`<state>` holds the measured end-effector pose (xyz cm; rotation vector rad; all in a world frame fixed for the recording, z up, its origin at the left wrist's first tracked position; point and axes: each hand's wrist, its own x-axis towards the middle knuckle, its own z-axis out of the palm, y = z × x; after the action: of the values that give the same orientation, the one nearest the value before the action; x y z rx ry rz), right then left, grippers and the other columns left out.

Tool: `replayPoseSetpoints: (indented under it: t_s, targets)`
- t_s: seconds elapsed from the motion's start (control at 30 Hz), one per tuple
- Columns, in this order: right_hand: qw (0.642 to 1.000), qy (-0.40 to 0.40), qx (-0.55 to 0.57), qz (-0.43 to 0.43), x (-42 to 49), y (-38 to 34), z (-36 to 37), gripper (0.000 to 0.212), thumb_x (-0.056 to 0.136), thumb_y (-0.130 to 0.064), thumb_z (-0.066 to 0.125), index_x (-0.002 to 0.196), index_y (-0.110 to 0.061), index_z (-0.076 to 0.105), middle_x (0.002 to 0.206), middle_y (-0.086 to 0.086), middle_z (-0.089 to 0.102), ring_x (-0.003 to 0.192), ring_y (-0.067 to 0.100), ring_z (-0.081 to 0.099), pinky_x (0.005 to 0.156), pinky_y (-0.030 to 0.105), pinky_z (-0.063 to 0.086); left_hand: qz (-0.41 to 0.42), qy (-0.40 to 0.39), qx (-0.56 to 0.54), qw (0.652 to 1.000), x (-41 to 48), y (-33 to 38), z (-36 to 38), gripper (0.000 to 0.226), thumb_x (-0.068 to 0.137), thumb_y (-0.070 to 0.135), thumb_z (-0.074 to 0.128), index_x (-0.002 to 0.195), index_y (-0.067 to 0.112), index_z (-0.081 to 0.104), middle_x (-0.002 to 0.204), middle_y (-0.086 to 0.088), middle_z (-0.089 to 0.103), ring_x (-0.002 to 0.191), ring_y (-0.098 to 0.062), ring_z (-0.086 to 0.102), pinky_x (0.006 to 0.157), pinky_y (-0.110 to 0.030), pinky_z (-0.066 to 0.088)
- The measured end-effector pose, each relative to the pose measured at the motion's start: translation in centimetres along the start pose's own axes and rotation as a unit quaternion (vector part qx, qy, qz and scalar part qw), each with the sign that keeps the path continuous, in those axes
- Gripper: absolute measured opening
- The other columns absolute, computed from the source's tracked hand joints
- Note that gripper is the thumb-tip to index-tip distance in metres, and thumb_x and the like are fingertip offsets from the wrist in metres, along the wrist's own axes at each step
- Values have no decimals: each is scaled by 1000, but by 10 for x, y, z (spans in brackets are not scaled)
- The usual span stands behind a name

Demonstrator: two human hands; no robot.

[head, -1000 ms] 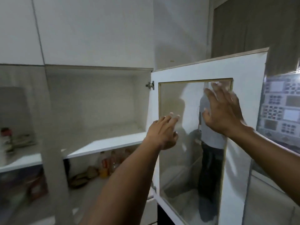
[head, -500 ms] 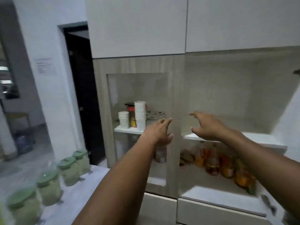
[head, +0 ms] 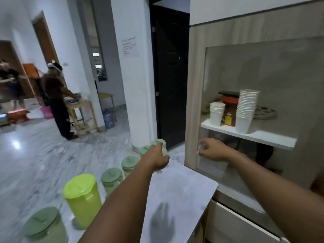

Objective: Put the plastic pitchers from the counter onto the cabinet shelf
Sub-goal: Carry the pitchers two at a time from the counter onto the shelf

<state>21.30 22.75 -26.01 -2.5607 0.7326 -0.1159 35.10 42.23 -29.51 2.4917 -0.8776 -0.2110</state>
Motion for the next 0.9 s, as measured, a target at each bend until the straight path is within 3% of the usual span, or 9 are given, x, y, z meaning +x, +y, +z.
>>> replayPoseSetpoints:
  t_s: [0.17, 0.3, 0.43, 0.53, 0.6, 0.67, 0.77, 0.9]
  targets:
    - [995, -94, 26, 2, 93, 4, 62, 57, 86, -37, 67, 136, -13, 55, 138, 9, 60, 119, 25, 60, 101, 31, 45, -93, -23, -66, 993, 52, -54, 37, 59, 92, 29, 56, 146, 10, 43, 145, -15, 54, 130, -34, 53, 101, -35, 44]
    - [986, -136, 97, 20, 173, 15, 112, 59, 87, -40, 67, 138, -14, 52, 138, 9, 57, 115, 25, 58, 90, 31, 45, -174, -21, -134, 975, 108, -81, 70, 45, 94, 31, 56, 133, 10, 57, 137, -15, 61, 123, -35, 58, 97, -34, 46]
    - [967, -176, 169, 66, 252, 24, 152, 64, 90, -49, 60, 144, -16, 45, 144, 6, 49, 116, 26, 53, 92, 41, 52, -297, -2, -222, 929, 164, -103, 105, 59, 97, 39, 53, 142, 2, 49, 148, -17, 52, 134, -35, 49, 102, -32, 39]
    - [947, -196, 236, 98, 303, 30, 180, 67, 92, -50, 58, 146, -14, 43, 150, 8, 45, 125, 28, 51, 93, 41, 49, -353, 23, -307, 883, 206, -116, 136, 78, 79, 60, 55, 138, 8, 58, 143, -12, 59, 129, -33, 55, 110, -39, 43]
    - [931, -204, 278, 116, 327, 31, 197, 65, 91, -51, 60, 140, -9, 49, 147, 15, 49, 123, 34, 54, 98, 46, 48, -369, 49, -355, 858, 233, -134, 165, 88, 67, 70, 54, 133, 13, 64, 136, -7, 65, 124, -29, 60, 107, -43, 47]
    - [918, -211, 313, 126, 347, 32, 213, 64, 90, -54, 60, 131, -5, 55, 143, 19, 52, 118, 37, 56, 100, 51, 47, -378, 61, -386, 839, 247, -136, 178, 82, 67, 72, 56, 126, 17, 69, 126, -5, 70, 117, -27, 64, 105, -44, 49]
    - [891, -245, 356, 141, 366, 30, 236, 66, 85, -63, 60, 132, -17, 56, 138, 7, 56, 111, 25, 54, 92, 44, 47, -374, 70, -425, 822, 259, -134, 188, 61, 77, 62, 60, 116, 19, 74, 114, -3, 75, 108, -25, 67, 102, -42, 51]
    - [871, -256, 387, 161, 381, 26, 258, 67, 84, -66, 57, 137, -24, 55, 127, 0, 57, 116, 26, 53, 92, 43, 45, -386, 95, -461, 793, 268, -144, 200, 47, 77, 52, 63, 94, 10, 77, 96, -17, 78, 94, -36, 73, 85, -44, 57]
